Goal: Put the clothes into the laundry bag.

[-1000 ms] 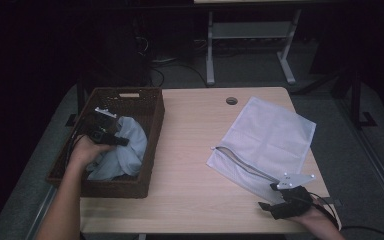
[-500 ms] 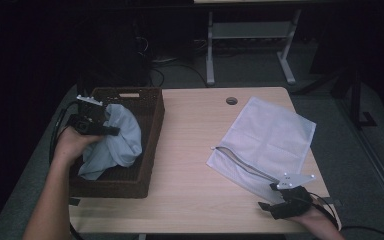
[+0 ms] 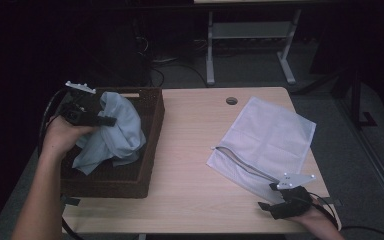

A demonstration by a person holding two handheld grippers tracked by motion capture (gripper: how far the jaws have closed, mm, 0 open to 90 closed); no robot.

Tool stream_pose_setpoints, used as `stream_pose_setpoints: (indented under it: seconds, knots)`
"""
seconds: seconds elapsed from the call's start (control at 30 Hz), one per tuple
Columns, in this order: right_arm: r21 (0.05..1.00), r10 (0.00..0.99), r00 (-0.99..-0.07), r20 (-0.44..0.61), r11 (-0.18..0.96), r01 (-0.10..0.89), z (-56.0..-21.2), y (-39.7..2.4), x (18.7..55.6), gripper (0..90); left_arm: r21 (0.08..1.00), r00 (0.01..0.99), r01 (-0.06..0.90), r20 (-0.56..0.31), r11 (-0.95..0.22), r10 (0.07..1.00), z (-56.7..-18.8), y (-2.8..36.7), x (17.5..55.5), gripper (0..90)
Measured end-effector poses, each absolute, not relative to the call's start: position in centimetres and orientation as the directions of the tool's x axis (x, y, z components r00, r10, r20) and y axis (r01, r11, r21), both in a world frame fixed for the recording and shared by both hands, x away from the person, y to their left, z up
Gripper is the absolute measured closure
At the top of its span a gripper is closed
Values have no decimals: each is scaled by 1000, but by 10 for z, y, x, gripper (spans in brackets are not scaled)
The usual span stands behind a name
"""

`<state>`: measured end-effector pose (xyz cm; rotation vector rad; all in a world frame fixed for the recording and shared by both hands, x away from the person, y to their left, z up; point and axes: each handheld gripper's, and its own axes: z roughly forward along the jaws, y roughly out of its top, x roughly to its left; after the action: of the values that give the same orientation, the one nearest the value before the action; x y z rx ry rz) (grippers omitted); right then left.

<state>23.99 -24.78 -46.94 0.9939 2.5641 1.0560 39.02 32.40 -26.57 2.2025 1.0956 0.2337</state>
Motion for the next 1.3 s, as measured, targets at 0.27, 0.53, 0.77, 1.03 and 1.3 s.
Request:
stream_pose_setpoints:
  seconds: [0.27, 0.53, 0.77, 1.03, 1.3]
  knots:
    - [684, 650, -757, 71, 520, 511, -470, -247, 240, 207, 659, 669, 606, -118, -446, 734, -241, 309, 384, 711]
    - [686, 652, -754, 74, 515, 513, -470, -248, 240, 207, 675, 716, 563, -110, -477, 690, -218, 287, 377, 712]
    - [688, 652, -755, 74, 514, 512, -469, -248, 239, 207, 712, 756, 514, -113, -478, 645, -199, 264, 370, 713]
    - [689, 654, -753, 74, 512, 512, -469, -249, 240, 207, 747, 795, 473, -134, -466, 592, -188, 236, 367, 714]
    - [691, 654, -753, 71, 512, 510, -469, -249, 239, 207, 776, 838, 421, -136, -469, 528, -181, 207, 362, 714]
